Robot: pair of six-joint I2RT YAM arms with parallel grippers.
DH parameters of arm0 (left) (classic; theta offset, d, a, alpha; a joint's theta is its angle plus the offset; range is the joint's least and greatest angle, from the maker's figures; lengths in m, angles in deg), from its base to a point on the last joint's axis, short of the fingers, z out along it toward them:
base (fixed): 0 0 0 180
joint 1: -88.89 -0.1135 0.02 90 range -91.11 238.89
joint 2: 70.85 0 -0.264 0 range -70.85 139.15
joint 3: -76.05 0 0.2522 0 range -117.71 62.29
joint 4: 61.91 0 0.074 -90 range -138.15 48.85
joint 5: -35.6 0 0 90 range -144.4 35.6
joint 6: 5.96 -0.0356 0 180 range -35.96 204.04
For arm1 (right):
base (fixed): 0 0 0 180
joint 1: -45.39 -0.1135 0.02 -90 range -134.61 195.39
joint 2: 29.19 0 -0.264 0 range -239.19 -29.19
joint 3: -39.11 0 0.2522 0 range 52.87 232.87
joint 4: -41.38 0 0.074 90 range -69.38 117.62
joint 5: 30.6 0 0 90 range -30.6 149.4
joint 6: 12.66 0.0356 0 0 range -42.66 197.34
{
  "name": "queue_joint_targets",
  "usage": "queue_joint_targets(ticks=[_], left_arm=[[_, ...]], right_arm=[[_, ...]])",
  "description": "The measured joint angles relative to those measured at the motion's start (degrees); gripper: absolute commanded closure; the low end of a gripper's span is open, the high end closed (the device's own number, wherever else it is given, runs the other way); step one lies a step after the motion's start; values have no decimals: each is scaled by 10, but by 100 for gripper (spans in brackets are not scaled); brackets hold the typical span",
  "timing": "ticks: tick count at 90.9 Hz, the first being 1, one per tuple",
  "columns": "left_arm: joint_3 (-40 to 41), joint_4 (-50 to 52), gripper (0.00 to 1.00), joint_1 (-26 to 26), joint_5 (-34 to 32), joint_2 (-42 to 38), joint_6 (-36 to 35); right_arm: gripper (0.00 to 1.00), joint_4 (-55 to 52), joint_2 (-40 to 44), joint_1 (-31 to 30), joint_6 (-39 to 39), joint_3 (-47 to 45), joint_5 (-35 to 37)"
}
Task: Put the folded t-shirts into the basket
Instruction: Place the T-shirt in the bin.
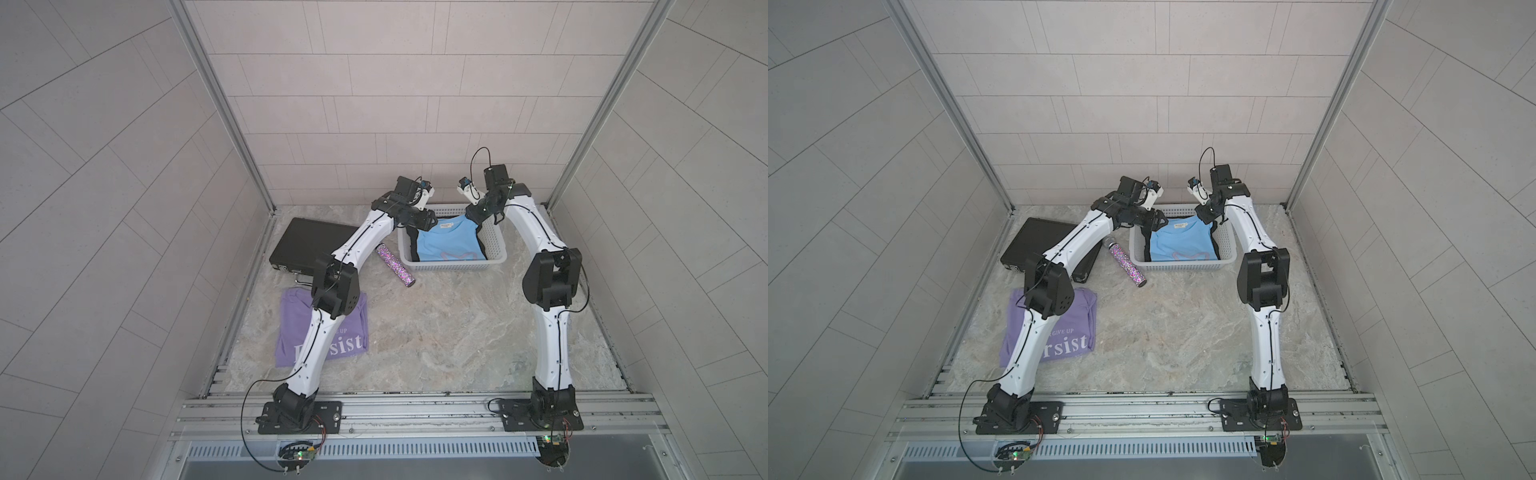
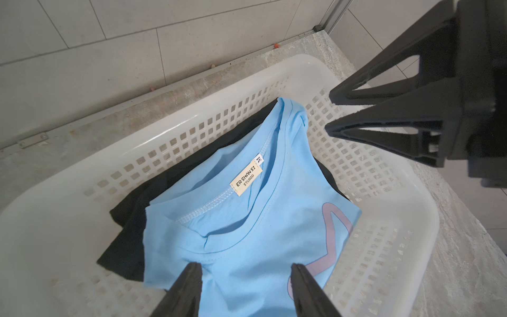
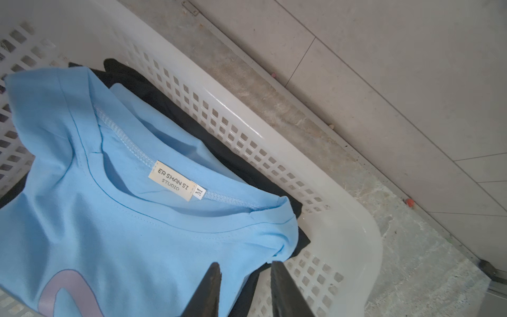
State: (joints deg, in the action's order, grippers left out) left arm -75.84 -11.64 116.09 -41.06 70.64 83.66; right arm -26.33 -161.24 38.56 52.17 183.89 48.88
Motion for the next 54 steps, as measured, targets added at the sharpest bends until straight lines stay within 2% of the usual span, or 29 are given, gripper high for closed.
queue_joint_targets(ticks=[27,39,54], left_arm=[[-39,4,43,2,-64,86,-3],[-63,4,41,5,-102,97,-15],[-75,9,36,11,-119,103,-35]], right_arm=[[66,24,-59,0,28,5,29],[66,35,-85,0,36,8,59],[65,38,-96,-1,36,9,82]])
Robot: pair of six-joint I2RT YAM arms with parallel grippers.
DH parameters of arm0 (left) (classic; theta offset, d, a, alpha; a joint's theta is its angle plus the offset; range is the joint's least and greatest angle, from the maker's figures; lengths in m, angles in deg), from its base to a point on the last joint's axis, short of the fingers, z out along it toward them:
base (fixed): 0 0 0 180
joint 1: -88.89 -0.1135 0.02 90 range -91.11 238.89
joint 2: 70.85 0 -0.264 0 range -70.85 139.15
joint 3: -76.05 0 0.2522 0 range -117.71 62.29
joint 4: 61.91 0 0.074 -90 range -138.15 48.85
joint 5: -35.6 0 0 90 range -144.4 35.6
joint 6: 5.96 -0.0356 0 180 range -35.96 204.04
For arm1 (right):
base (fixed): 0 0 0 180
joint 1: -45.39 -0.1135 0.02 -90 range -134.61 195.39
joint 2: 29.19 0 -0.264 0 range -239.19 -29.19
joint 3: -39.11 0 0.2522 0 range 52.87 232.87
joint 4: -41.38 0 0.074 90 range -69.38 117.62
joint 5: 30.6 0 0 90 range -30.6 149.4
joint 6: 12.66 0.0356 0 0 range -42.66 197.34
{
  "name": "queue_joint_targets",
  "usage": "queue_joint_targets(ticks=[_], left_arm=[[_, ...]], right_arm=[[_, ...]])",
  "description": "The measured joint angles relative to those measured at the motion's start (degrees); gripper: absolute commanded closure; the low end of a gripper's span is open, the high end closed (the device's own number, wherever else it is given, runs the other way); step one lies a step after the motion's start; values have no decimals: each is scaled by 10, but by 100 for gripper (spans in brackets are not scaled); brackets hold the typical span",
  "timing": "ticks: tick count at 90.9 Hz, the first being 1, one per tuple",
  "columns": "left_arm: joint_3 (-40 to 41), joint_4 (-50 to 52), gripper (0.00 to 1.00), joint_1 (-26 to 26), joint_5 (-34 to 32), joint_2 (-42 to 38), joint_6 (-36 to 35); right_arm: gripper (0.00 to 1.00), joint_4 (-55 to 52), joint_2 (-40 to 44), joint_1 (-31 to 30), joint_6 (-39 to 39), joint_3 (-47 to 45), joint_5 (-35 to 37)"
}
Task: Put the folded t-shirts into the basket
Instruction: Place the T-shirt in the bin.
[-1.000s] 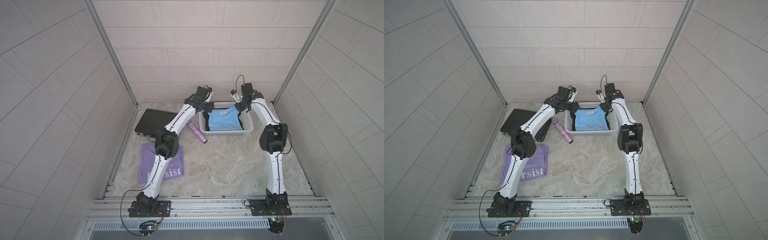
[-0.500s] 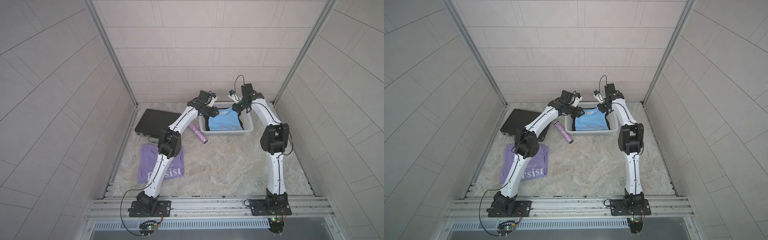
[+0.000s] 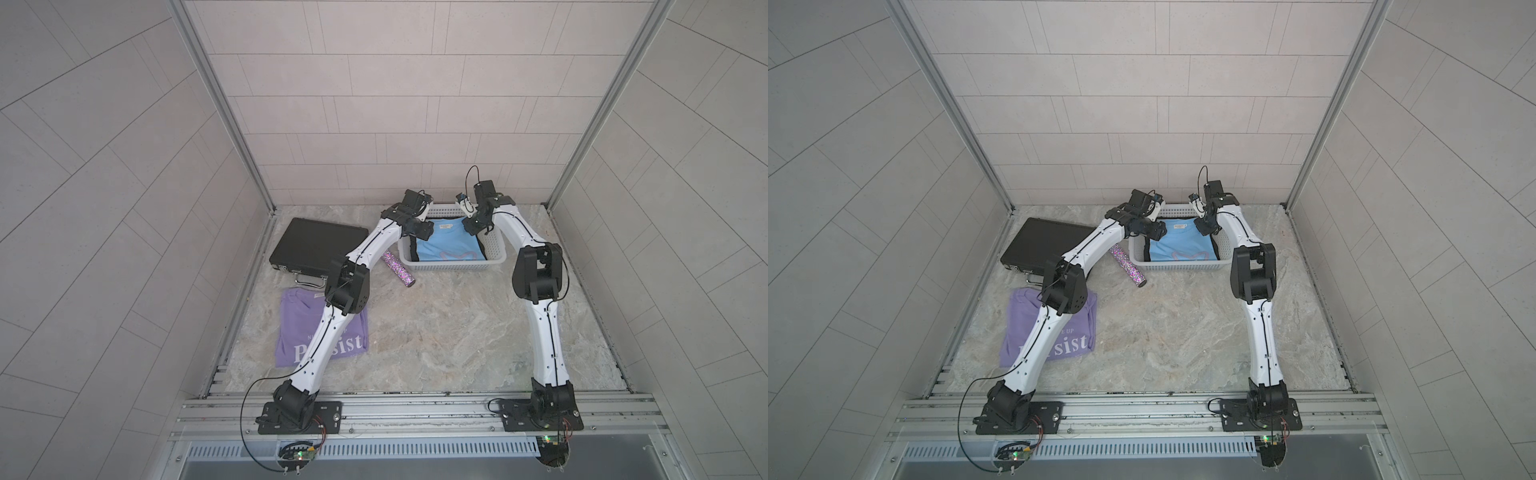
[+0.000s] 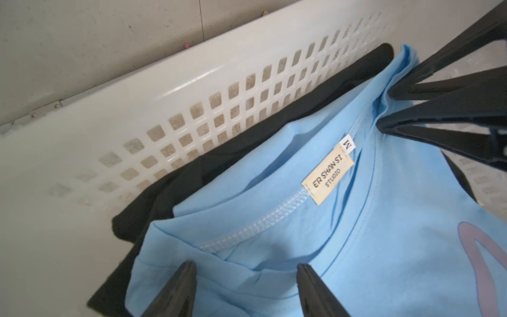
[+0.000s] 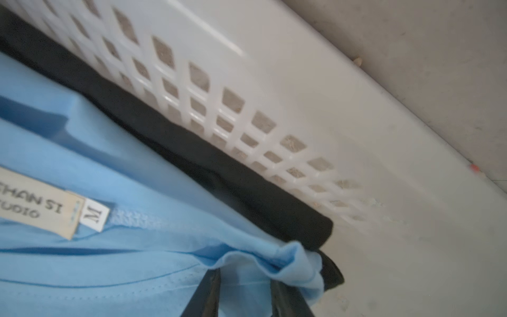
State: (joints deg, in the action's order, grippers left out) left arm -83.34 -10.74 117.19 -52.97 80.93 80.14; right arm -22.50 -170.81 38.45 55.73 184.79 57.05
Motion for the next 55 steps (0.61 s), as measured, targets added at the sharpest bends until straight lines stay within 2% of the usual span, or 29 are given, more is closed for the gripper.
queue_joint_targets(ticks=[18,29,43,55], left_arm=[[-8,21,33,7,3,-13,-19],[17,37,29,7,17,-53,-24],[100,45,27,7,38,-164,-38],[213,47,27,7,48,-290,-63]], right_arm=[[63,-12,9,-1,-2,3,-4],[61,-29,52,-1,-2,-16,-31],[58,-39,162,-2,-2,-68,-83],[54,-37,272,-12,-1,-144,-126]])
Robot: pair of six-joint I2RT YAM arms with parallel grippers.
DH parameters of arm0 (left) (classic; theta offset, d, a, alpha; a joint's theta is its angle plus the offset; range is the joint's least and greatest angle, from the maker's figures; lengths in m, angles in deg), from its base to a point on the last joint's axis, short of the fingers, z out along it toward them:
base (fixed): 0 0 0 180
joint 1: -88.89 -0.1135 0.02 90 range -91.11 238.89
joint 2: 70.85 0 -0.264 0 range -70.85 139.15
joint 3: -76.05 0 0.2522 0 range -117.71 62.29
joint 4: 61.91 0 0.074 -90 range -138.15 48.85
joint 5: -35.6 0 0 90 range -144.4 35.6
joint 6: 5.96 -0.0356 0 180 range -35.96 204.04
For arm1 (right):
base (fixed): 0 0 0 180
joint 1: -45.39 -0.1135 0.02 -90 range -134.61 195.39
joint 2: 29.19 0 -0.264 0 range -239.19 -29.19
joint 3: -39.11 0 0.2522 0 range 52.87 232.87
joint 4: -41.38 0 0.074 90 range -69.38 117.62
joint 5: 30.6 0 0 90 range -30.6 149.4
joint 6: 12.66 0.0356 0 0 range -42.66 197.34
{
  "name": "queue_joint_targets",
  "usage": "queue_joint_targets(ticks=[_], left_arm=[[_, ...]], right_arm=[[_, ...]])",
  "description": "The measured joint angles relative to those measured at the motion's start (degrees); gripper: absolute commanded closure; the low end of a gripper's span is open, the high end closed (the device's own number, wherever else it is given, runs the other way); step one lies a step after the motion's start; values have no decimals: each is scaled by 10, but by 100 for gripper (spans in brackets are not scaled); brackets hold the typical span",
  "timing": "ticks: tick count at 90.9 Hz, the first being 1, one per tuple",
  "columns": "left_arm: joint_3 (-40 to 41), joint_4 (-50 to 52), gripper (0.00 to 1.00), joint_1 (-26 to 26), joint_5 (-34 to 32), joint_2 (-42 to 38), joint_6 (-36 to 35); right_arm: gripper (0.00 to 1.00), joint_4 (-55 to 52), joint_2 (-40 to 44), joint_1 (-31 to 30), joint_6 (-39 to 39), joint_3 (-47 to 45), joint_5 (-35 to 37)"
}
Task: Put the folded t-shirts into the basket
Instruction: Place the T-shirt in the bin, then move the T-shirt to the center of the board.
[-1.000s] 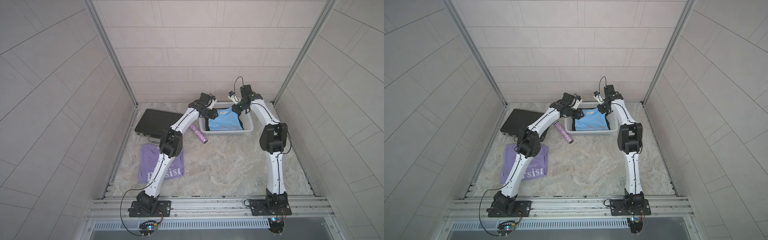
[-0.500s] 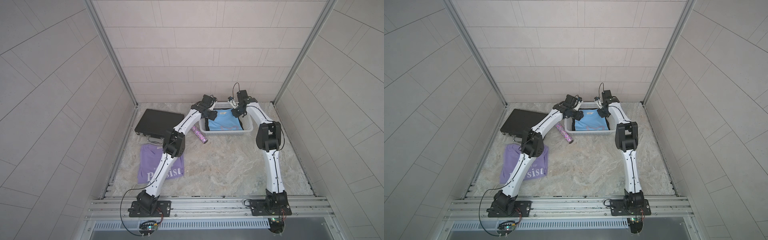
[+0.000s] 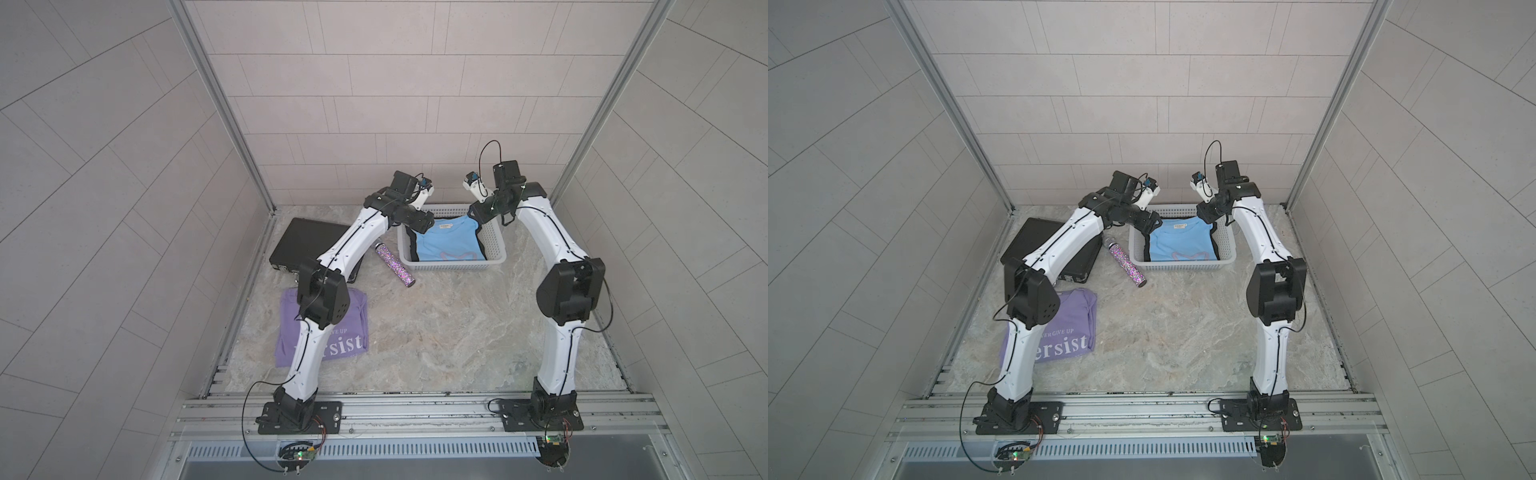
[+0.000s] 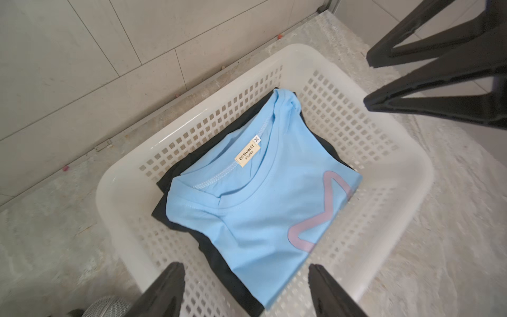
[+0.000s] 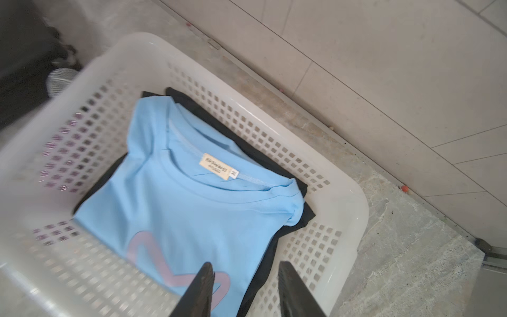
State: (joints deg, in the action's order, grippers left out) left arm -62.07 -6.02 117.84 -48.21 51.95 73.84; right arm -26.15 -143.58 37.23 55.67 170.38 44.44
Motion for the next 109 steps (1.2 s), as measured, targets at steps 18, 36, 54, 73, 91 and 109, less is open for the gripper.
queue_joint_targets(ticks=[18,36,54,73,91,109], left_arm=[[221,11,26,-12,0,-179,-49],[455,14,22,-85,-5,-342,-86],[608,12,18,-216,-2,-491,-104],[681,26,18,-402,33,-528,-135],[693,31,19,-519,58,-478,-173],[688,35,20,-593,65,-393,-213]], right_arm=[[46,16,128,-60,9,-162,-63],[41,54,194,-162,40,-292,-117],[38,145,199,-263,116,-376,-153],[30,192,104,-335,191,-340,-162],[22,188,-16,-361,254,-260,-166],[15,182,-74,-374,301,-214,-171]])
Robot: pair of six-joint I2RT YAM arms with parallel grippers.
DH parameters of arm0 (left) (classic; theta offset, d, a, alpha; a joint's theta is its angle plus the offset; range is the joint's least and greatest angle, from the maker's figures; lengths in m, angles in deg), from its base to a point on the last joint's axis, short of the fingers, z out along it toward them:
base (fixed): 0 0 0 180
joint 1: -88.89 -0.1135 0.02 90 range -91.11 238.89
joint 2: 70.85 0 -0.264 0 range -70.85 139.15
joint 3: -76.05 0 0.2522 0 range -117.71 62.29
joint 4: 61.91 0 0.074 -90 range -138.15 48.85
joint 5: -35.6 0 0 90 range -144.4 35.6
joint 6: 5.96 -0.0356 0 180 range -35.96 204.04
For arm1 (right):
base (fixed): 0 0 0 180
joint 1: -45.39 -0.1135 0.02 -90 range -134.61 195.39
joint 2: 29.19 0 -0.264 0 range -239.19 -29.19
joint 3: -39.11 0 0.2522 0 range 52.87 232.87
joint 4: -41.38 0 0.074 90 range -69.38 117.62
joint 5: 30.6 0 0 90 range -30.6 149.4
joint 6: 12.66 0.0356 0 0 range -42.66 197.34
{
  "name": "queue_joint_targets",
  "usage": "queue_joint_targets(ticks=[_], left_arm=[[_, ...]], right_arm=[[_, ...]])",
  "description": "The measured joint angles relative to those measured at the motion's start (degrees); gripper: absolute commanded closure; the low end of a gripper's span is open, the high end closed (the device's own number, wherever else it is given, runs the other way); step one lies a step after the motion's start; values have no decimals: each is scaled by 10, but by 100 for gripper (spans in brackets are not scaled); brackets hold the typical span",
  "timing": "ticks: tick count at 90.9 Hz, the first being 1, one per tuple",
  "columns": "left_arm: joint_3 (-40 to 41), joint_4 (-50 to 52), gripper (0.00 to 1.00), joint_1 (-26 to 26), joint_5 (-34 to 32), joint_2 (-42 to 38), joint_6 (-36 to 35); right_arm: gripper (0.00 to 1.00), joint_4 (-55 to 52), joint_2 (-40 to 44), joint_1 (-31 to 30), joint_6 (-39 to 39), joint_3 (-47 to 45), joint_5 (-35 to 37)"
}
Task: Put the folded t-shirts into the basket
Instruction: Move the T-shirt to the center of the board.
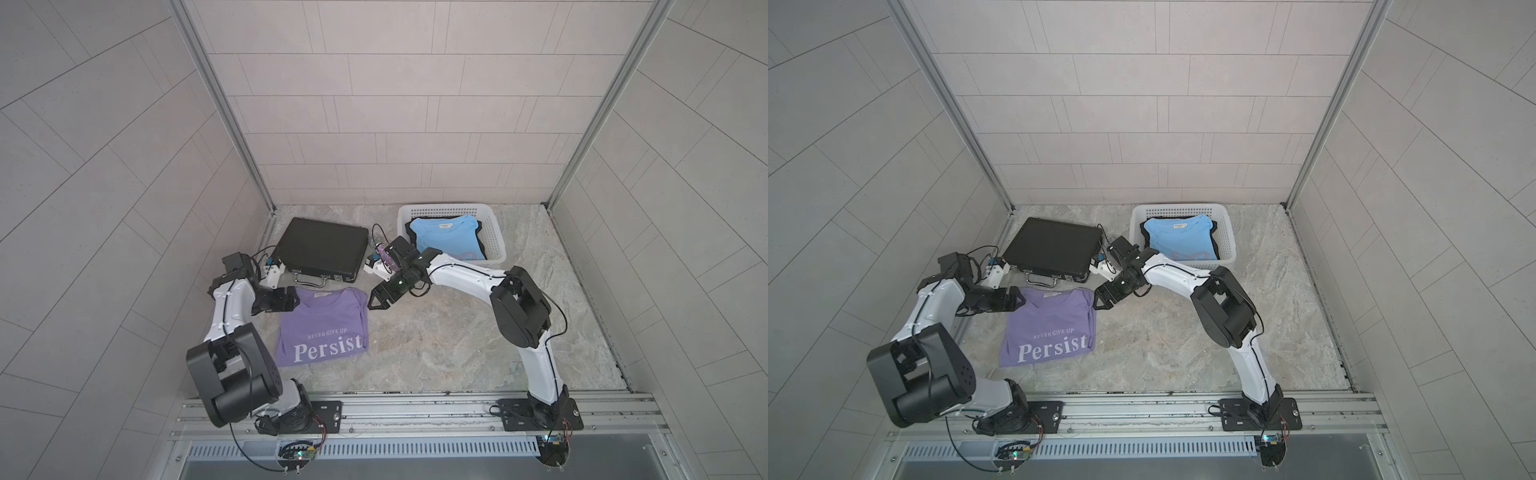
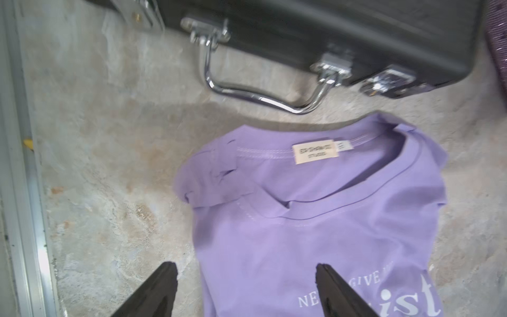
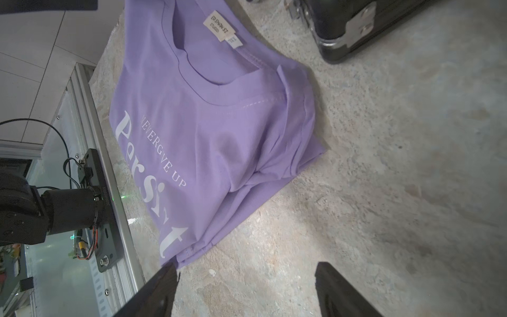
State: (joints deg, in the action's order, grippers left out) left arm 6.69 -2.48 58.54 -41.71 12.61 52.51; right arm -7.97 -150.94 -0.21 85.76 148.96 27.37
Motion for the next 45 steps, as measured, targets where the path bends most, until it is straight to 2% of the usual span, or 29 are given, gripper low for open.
queue_joint_targets(ticks=[23,33,45], left_arm=[[-42,14,20,-50,0,115,-45],[-53,19,20,-51,14,138,-50],[-68,22,26,-44,31,169,-50]], right_arm=[[14,-3,-60,-17,42,75,1],[14,-9,-78,-21,54,89,1],[15,-14,-100,-21,62,102,8]])
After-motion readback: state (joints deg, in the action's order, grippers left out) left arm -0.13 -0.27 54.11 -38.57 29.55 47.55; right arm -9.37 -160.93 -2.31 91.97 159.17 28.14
